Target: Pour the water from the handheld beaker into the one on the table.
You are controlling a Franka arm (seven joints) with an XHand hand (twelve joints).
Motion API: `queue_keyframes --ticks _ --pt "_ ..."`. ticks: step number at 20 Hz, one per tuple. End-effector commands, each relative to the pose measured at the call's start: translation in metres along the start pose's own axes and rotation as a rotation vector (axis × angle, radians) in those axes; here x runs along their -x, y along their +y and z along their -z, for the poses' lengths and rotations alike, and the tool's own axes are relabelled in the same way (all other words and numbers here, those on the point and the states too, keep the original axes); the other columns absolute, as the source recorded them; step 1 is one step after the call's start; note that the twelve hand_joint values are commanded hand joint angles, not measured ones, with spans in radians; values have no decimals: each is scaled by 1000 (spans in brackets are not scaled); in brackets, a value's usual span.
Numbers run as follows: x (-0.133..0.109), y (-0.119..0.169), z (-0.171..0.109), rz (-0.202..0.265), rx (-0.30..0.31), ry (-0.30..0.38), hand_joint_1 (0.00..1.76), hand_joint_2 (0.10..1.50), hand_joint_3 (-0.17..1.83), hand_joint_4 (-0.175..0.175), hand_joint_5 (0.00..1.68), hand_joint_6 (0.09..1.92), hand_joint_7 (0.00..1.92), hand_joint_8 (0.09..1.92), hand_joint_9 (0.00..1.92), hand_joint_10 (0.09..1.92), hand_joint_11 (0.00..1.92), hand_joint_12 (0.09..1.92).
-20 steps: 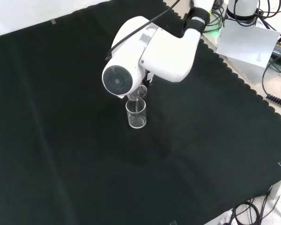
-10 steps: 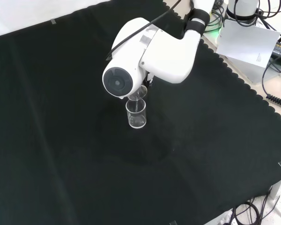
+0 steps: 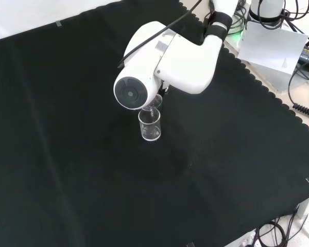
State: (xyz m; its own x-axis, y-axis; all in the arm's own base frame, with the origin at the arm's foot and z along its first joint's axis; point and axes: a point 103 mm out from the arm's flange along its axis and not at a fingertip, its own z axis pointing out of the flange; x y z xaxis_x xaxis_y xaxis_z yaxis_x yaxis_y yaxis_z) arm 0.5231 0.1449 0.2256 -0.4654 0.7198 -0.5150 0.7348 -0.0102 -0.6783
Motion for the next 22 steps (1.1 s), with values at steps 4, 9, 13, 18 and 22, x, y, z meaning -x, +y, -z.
queue_keyframes --ticks 4,9,13,18,22 --pt "0 -2 5 -3 -6 -24 1283 1114 -175 -110 1047 851 1261 759 1361 995 1111 827" --pt "0 -3 6 -7 -6 -29 1283 1114 -175 -111 1047 852 1260 760 1361 995 1112 828" --pt "-2 -4 9 -12 -13 -37 1283 1114 -175 -111 1047 852 1260 760 1361 995 1112 828" --pt "-3 -3 9 -15 -14 -36 1283 1114 -175 -110 1047 852 1260 760 1361 995 1112 828" --pt "-3 -3 9 -17 -16 -37 1283 1114 -175 -110 1047 852 1260 760 1360 995 1113 828"
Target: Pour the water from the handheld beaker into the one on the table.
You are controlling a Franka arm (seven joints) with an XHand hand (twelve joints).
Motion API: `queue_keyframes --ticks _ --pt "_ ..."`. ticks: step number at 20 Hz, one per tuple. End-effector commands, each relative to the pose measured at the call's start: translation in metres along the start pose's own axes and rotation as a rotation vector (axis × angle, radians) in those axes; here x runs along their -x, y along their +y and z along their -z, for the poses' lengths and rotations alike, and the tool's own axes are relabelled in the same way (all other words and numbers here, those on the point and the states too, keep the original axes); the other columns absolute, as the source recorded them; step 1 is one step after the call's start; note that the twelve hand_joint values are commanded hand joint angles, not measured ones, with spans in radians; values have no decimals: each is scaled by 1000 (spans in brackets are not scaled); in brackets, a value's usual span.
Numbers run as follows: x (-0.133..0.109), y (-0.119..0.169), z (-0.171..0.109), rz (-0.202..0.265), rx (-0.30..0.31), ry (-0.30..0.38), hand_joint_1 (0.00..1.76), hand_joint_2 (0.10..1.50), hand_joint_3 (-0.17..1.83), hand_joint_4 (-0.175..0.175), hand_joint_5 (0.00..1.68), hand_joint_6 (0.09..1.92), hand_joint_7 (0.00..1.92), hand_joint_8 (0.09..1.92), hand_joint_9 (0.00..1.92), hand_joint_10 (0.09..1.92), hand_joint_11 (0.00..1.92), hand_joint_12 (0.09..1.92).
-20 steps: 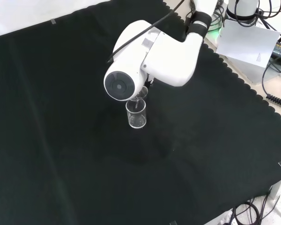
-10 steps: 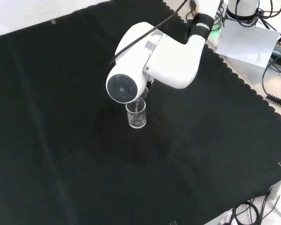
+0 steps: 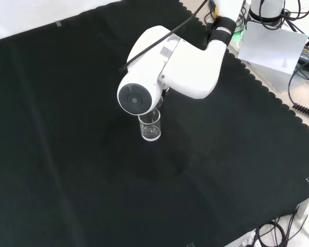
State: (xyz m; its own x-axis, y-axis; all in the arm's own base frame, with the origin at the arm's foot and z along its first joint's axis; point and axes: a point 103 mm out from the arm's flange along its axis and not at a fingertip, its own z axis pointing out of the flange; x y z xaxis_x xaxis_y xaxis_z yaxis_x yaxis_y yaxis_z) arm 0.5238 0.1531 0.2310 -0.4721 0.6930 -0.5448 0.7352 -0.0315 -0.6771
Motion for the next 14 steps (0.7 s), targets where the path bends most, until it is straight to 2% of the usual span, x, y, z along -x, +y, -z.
queue_keyframes --ticks 1,14 --pt "0 0 0 1 -4 2 1283 1115 -175 -110 1046 852 1260 760 1360 995 1113 828" --pt "0 0 0 -2 -13 1 1283 1114 -175 -110 1046 853 1260 760 1358 994 1114 827"
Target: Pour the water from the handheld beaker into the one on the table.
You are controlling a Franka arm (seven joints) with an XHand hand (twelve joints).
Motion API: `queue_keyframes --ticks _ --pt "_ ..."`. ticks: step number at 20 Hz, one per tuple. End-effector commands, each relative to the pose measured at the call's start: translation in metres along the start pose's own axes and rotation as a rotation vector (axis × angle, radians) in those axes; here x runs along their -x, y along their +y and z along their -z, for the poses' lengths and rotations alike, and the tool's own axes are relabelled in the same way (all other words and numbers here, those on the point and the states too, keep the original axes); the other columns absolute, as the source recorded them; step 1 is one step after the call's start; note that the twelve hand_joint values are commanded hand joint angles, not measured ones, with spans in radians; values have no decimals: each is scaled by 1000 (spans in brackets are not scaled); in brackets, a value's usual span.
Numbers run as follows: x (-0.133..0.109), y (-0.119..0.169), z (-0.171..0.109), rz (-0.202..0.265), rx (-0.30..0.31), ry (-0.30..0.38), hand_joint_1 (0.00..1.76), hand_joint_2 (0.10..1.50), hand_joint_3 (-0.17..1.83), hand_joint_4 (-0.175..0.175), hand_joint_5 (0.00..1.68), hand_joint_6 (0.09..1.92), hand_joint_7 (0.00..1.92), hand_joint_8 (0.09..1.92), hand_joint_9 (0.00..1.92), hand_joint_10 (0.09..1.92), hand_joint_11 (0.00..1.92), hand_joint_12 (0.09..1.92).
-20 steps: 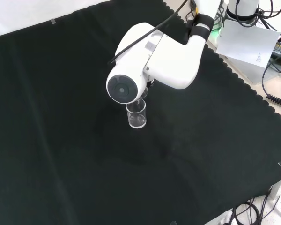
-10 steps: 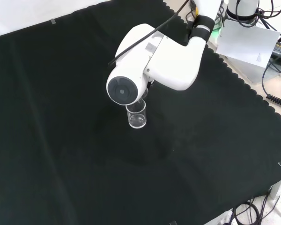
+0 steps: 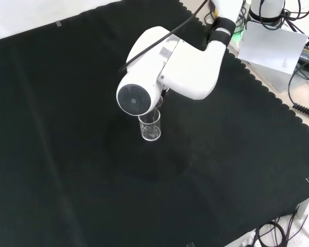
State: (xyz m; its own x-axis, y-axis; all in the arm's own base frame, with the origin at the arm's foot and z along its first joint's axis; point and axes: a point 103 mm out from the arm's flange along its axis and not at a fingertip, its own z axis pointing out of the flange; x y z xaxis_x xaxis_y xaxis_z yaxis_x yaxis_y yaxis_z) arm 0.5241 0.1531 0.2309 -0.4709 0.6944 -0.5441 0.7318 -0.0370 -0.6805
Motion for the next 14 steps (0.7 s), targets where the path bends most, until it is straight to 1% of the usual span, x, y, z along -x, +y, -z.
queue_keyframes --ticks 1,8,11,14 --pt "0 0 0 -3 -8 -2 1283 1114 -175 -110 1046 853 1260 760 1358 994 1114 827" --pt "0 0 0 -4 -12 -1 1283 1115 -175 -111 1046 854 1260 760 1357 994 1114 827" --pt "3 1 0 3 -13 4 1283 1115 -175 -112 1045 854 1261 759 1357 994 1114 826" --pt "1 0 1 -4 -15 -4 1283 1114 -175 -112 1046 854 1261 759 1358 994 1114 826"
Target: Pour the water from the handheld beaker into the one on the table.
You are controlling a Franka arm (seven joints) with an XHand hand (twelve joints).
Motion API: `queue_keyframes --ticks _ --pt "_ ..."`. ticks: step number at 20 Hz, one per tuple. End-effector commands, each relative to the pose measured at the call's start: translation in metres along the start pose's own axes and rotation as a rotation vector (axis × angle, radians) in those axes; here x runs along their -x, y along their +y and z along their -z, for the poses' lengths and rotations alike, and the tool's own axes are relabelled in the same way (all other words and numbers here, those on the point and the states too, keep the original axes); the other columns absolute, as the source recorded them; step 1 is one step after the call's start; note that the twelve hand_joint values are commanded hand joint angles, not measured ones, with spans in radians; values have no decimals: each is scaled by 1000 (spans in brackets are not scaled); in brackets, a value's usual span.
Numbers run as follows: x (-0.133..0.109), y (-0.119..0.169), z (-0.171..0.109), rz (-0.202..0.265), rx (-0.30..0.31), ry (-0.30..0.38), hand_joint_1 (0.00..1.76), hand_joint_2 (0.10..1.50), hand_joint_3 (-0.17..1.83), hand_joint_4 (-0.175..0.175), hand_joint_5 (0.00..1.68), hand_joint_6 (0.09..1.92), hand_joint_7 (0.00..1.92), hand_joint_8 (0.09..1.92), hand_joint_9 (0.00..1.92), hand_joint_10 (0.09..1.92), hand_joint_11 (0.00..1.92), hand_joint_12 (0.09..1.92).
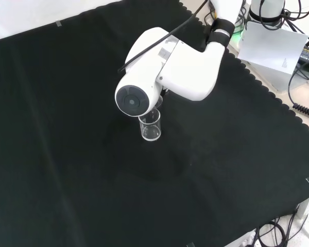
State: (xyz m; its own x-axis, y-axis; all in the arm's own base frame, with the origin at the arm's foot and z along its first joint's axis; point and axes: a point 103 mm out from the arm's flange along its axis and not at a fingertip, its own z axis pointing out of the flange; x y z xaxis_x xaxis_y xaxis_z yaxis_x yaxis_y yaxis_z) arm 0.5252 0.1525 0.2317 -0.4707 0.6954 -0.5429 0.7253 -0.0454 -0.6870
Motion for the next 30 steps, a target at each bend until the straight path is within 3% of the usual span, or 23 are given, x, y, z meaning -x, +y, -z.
queue_keyframes --ticks 1,11,30 --pt "0 0 0 -6 -4 -6 1283 1114 -175 -112 1046 854 1261 759 1358 994 1114 826" --pt "-3 -3 6 -9 -17 -12 1284 1114 -175 -113 1046 853 1263 756 1359 992 1115 825" --pt "8 0 -5 11 30 39 1284 1113 -175 -113 1047 850 1265 752 1362 989 1116 823"
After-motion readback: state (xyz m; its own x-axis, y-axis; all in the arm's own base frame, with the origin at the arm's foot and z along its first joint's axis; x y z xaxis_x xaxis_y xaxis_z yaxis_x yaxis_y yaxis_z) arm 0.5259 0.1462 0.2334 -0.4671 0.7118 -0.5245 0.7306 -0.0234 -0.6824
